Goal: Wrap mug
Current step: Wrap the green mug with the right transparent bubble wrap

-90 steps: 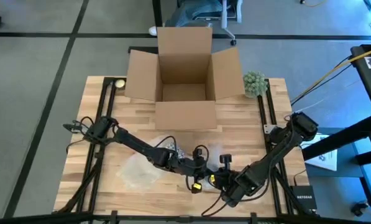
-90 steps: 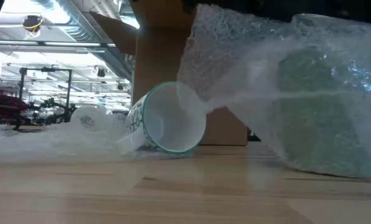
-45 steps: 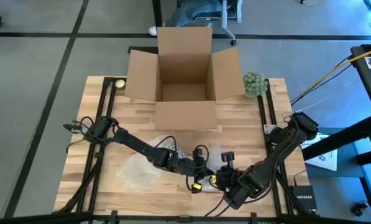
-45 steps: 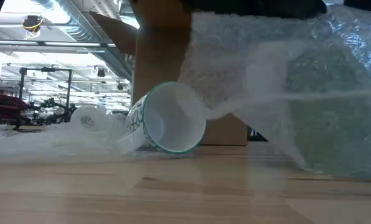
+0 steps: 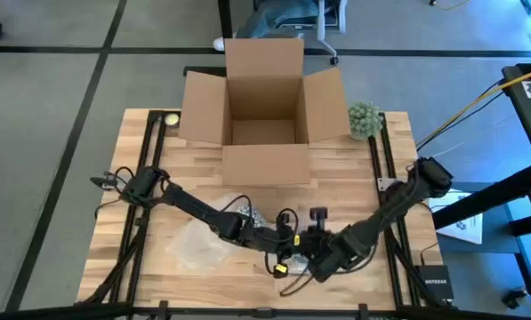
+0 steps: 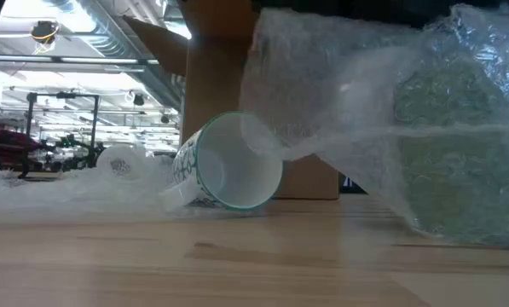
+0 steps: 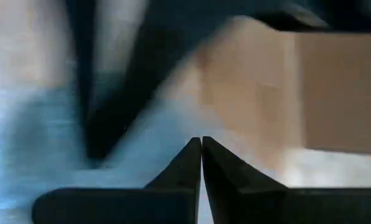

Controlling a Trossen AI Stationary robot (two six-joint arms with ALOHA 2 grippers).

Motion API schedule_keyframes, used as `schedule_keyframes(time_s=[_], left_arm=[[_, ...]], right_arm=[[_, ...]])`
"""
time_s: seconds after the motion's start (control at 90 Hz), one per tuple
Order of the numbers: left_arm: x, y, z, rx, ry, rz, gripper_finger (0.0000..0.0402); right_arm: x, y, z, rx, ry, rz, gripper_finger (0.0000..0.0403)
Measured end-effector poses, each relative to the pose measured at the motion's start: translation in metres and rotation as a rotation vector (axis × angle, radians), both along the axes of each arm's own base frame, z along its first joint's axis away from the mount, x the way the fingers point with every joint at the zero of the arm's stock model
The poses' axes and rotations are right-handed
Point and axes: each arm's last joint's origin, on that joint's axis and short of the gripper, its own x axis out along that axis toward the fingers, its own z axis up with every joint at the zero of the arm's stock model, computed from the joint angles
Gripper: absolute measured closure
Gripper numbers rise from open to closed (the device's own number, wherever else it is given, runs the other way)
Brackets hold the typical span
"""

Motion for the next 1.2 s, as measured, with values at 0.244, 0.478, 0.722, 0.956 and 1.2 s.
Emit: schedule_keyframes(time_s=[0.244, 0.478, 0.722, 0.956, 1.2], left_arm=[[-0.001, -0.001, 0.0, -0.001, 0.0, -0.003, 0.0401], [0.0, 0.003, 0.001, -0.037, 0.022, -0.028, 0.0381], [-0.011, 0.007, 0.022, 0.0, 0.059, -0.055, 0.0302], [-0.052, 0.011, 0.064, 0.056, 0.216, -0.003, 0.0283], [-0.1, -0.009, 0.06, 0.16, 0.433, 0.196, 0.0291]], right_arm=[[-0.011, 0.018, 0.0, 0.017, -0.037, 0.052, 0.0402], [-0.008, 0.02, -0.004, 0.039, -0.071, 0.052, 0.0402], [-0.011, 0.017, -0.023, 0.106, -0.086, -0.01, 0.0402], [-0.011, 0.018, -0.023, 0.118, -0.071, -0.002, 0.0402], [-0.011, 0.018, -0.023, 0.12, -0.063, 0.002, 0.0402]])
